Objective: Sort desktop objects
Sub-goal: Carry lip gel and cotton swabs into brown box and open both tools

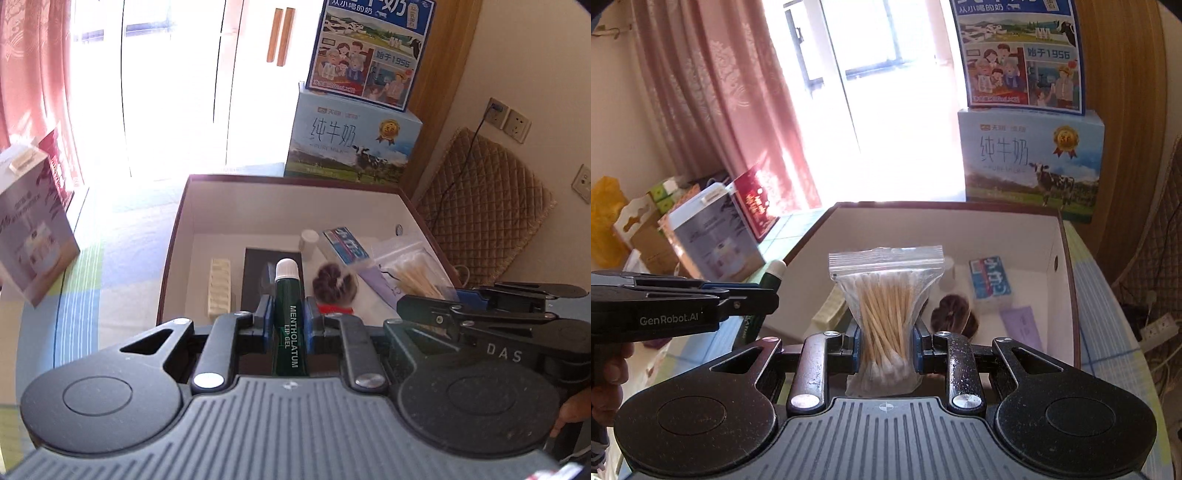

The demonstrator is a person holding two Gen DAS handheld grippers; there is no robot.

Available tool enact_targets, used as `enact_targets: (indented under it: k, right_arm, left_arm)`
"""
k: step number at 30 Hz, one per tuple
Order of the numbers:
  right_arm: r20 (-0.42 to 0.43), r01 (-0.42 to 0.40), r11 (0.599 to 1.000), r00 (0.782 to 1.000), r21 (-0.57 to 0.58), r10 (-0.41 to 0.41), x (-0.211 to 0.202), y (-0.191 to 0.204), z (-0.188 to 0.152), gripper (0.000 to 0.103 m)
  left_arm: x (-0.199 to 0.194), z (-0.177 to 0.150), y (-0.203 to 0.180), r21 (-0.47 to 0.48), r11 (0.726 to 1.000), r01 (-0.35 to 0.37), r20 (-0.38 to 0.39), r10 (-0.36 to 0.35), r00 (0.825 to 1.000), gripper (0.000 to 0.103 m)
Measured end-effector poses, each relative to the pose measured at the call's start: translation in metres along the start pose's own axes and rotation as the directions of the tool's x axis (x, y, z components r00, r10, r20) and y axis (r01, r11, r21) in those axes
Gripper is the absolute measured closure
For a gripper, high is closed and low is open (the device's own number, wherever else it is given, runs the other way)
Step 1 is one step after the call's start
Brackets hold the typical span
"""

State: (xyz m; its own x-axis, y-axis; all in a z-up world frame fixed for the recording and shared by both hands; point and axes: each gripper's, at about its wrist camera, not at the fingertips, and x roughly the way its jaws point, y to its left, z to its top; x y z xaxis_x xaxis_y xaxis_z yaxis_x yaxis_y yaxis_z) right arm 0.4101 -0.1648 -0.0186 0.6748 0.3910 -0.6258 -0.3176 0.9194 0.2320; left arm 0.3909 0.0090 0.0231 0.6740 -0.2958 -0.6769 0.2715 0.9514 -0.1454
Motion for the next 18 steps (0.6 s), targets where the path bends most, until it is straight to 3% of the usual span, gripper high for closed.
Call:
enact_targets:
  k: [7, 18]
  right_arm:
    - [-0.026, 0.054, 0.998, 0.998, 0.025, -0.053, 0.055, -0.013, 0.028, 0.08]
    - [-0.084, 0.074, 0.997, 0.994, 0.002, -0.074, 0.123, -0.026, 0.052, 0.08]
  left_arm:
    - [0.055, 0.038, 0.019, 0.002, 1.0, -0.026, -0.02, 0.026, 0.999, 0.09]
    - [0.141, 0.068, 0.054, -0.035, 0.997, -0.07, -0.113, 0.066, 0.991, 0.09]
